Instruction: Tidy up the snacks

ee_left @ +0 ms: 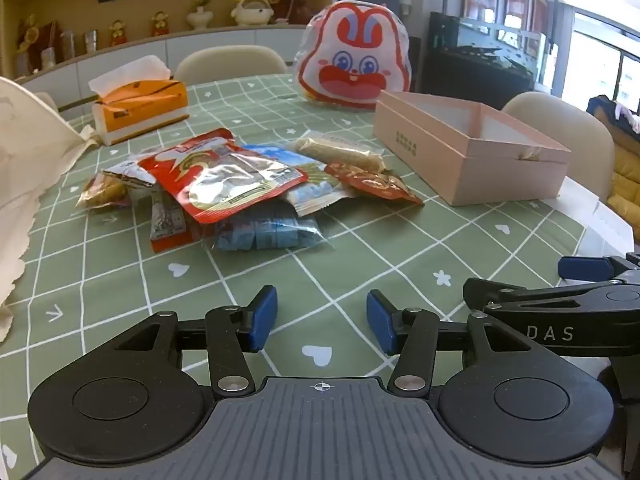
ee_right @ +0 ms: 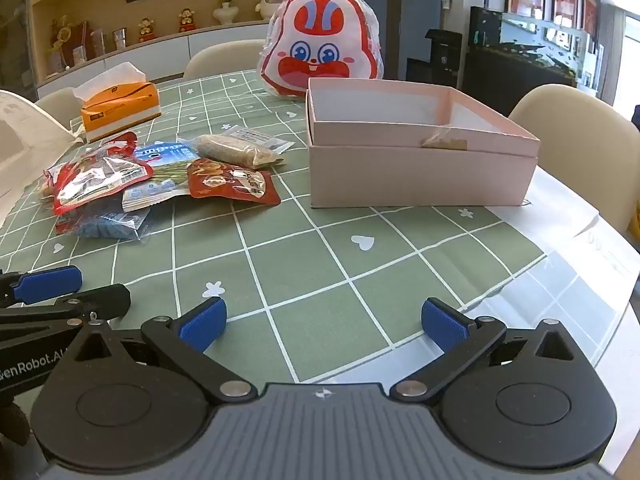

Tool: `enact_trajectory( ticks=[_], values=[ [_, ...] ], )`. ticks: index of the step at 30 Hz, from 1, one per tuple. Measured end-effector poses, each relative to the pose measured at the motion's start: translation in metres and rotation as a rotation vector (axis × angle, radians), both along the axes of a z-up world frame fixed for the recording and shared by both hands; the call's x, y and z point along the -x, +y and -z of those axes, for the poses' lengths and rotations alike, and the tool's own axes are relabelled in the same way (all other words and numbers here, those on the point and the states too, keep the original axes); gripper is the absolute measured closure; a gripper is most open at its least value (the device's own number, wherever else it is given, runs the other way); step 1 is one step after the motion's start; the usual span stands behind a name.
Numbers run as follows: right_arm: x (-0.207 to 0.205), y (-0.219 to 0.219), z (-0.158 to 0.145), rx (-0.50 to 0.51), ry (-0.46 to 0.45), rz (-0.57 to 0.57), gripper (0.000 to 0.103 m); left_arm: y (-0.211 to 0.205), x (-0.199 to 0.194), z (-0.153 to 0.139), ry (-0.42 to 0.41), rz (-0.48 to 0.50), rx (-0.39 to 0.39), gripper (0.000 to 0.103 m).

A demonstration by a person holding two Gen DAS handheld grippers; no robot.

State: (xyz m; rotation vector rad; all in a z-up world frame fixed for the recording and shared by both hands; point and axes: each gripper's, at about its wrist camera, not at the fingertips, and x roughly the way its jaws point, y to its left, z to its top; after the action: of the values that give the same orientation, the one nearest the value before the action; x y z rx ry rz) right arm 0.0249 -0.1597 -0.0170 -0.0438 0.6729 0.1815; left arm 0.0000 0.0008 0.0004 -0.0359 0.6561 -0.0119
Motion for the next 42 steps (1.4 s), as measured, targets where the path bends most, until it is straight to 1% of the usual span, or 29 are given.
enact_trajectory(
  ticks=[7,8,10,17,42],
  values=[
    [0.0002,-0.0011,0.0004,-0.003,0.000,-0.007,0.000,-0.0001,-0.0028,-0.0014,0.001,0.004,-0.019,0.048],
    [0.0004,-0.0007,0.0004,-0.003,0.000,-0.009,0.000,0.0010,-0.0011,0.0012,-0.003,-0.001,-0.002,0.048],
    [0.0004,-0.0085,0.0006,-0.010,0.002,0.000,0.000,0.0010,-0.0012,0.0013,-0.004,-0.001,-0.002,0.048],
    [0.0006,-0.0019,0.0005,-0.012,0.003,0.004,0.000,0.0015,0.0019,-0.0006,-0.010,-0.004,0.010,0.048],
    [0.0009,-0.0004,0.0004,-0.012,0.004,0.005,0.000,0.0019,0.0021,-0.0008,-0.012,-0.004,0.011,0.048]
  ],
)
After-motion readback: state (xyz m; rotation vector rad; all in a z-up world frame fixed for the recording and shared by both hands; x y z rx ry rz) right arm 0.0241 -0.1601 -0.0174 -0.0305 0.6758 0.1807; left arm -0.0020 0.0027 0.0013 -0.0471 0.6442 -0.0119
